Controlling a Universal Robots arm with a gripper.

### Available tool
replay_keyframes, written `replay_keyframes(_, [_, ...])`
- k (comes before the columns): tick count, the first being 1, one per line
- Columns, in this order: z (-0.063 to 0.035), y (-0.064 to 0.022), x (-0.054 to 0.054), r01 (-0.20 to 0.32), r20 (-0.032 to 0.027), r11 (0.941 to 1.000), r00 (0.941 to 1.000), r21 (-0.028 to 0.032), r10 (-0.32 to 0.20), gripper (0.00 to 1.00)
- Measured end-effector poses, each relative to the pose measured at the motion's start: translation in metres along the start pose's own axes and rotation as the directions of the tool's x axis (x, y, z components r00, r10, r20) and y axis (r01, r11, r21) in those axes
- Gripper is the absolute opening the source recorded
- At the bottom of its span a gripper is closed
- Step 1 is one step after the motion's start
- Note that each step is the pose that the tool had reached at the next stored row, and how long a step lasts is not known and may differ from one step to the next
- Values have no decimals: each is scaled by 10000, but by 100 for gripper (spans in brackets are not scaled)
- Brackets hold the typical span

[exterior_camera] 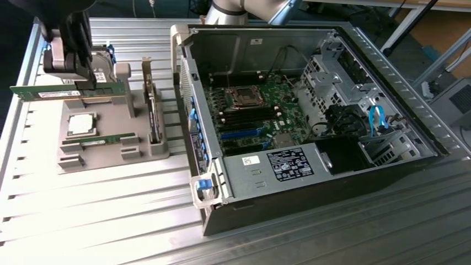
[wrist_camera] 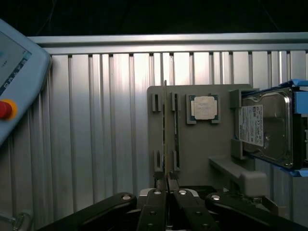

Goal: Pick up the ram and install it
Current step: 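Pick up the ram and move it above insertion slot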

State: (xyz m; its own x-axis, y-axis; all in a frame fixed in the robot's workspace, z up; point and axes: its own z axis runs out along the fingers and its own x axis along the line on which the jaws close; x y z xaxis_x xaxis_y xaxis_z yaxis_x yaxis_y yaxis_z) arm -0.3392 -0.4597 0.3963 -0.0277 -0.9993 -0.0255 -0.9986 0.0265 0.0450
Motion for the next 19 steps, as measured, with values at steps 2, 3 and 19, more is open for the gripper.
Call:
replay_keyframes(2, [-2,-37,-1,0,0,10000,10000,0,0,12])
replay_keyframes(3, [-3,-56,-2,1,-1,10000,10000,-1,-1,12])
replay_keyframes(19, [-19,-437,-12,8,0,10000,10000,-1,-8,12])
